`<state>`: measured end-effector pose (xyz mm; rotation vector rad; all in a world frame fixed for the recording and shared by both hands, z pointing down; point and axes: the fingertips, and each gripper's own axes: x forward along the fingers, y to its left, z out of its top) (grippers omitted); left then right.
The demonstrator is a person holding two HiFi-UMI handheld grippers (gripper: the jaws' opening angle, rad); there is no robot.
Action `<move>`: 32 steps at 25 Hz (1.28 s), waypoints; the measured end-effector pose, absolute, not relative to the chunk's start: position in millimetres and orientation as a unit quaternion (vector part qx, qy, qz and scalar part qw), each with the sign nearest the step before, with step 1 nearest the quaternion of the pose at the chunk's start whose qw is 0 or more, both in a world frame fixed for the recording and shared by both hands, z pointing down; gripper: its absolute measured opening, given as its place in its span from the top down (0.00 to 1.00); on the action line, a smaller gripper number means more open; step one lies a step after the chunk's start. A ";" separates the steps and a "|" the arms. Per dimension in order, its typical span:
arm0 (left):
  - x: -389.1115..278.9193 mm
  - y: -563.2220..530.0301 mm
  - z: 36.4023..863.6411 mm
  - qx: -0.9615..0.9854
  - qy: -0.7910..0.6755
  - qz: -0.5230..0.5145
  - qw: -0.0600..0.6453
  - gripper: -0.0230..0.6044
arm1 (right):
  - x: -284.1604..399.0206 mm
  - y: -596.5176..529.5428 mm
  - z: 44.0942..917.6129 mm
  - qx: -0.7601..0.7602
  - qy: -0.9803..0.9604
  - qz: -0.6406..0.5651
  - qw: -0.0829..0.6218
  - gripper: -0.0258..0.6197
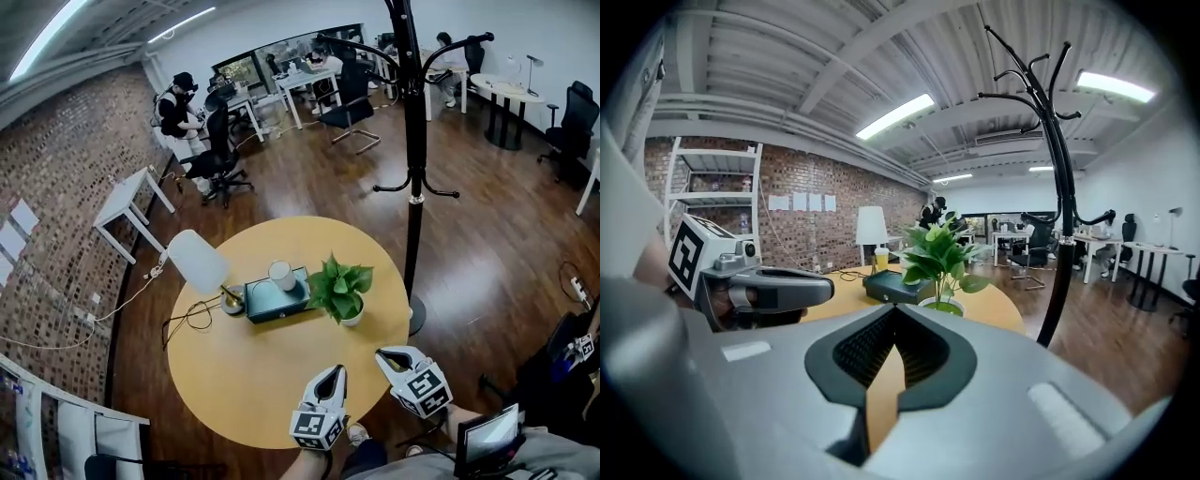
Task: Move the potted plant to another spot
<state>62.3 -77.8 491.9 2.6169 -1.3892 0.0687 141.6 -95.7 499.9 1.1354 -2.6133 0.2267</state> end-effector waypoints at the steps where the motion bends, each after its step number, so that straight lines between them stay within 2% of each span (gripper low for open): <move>1: 65.7 -69.1 491.0 0.875 -0.475 0.021 0.087 0.96 | 145.1 -87.8 499.6 0.387 -0.909 0.076 0.138 0.95; 14: 103.5 37.9 473.2 0.851 -0.518 0.017 0.087 0.96 | 188.0 17.5 490.0 0.335 -0.929 0.092 0.127 0.95; 32: 91.4 110.1 461.7 0.874 -0.477 0.004 0.093 0.96 | 166.2 91.7 480.1 0.360 -0.917 0.118 0.127 0.95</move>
